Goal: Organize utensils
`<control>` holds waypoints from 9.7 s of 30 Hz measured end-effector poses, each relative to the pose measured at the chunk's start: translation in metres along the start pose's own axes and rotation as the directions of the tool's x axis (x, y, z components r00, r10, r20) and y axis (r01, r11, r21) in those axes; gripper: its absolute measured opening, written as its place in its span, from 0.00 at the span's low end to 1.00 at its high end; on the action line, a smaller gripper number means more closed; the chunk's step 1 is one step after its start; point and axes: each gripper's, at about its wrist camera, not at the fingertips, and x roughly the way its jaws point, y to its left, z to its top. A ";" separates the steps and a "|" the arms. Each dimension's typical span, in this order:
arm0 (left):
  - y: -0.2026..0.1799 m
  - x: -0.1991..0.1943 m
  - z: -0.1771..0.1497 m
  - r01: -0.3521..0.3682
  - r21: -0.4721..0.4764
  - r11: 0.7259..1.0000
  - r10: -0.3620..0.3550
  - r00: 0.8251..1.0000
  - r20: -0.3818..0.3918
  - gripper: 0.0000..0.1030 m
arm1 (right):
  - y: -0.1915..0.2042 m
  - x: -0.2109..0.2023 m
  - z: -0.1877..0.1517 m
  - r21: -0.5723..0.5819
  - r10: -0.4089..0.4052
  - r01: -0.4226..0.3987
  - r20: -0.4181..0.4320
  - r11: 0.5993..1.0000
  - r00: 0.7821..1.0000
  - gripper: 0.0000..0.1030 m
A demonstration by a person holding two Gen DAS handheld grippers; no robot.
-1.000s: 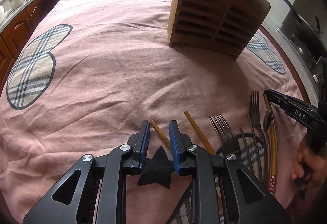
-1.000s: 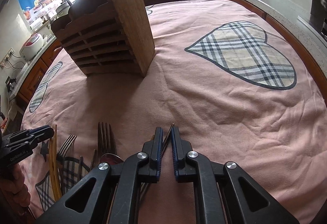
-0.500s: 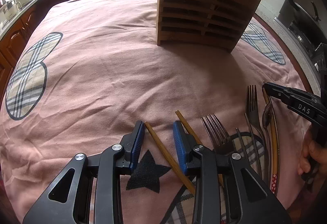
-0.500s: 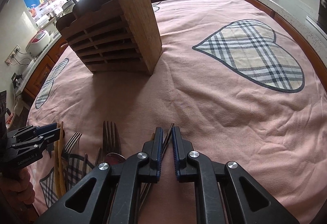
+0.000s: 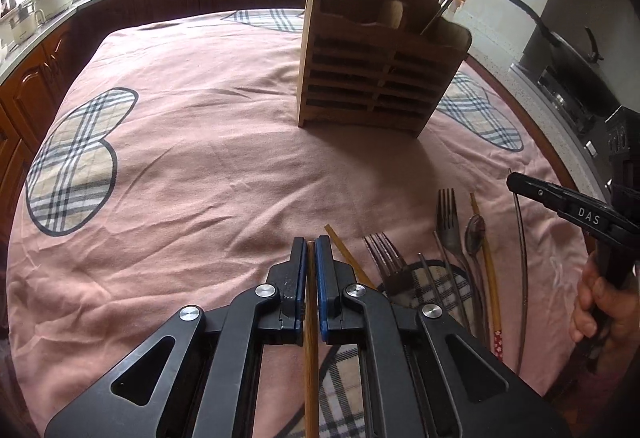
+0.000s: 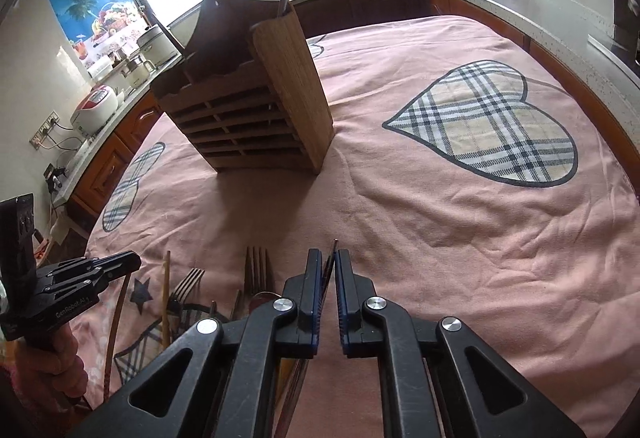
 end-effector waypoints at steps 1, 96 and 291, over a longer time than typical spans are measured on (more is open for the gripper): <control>-0.001 -0.008 0.001 0.009 -0.002 1.000 -0.009 1.000 0.016 0.04 | 0.002 -0.005 0.001 -0.003 0.002 -0.002 0.010 1.000 1.000 0.06; 0.041 -0.108 0.180 0.160 -0.228 0.960 0.057 0.690 0.721 0.04 | 0.046 -0.116 0.162 -0.024 0.058 -0.055 0.629 0.998 0.775 0.04; 0.009 -0.078 -0.001 0.150 -0.130 0.980 -0.127 0.977 0.171 0.04 | 0.032 -0.067 0.003 0.013 0.082 -0.085 0.141 0.996 0.987 0.05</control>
